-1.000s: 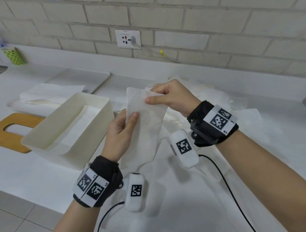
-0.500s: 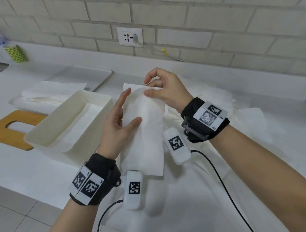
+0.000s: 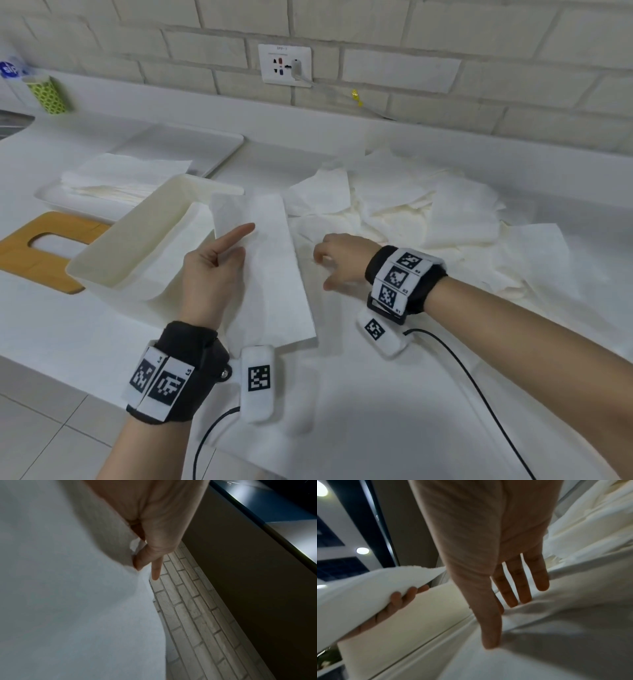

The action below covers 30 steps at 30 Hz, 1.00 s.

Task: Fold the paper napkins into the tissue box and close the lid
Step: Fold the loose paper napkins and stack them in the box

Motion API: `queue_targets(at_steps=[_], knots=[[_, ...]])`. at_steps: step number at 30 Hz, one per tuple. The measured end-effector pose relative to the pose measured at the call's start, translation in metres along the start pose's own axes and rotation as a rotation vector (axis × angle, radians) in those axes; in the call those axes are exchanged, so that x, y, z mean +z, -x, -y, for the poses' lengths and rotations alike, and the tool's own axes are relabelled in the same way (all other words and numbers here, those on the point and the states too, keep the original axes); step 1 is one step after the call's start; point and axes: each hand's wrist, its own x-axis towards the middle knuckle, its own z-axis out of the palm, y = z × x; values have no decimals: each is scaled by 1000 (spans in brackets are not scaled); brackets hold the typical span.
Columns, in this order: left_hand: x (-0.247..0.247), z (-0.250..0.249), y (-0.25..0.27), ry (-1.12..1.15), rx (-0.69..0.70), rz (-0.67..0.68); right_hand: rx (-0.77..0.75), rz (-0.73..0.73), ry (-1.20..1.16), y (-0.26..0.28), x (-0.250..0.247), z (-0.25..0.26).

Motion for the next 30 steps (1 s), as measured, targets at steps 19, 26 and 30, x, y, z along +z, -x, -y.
queue_targets(at_steps=[19,26,30], knots=[[5,-3,-2,-51,-46,0,-4,-49,-42,8,-6,-3],[8,-5,-6,-67,-30,6,-12,-172,-48,13,-15,-11],[9,-6,-4,-67,-41,5,28,-170,-35,18,-20,-17]])
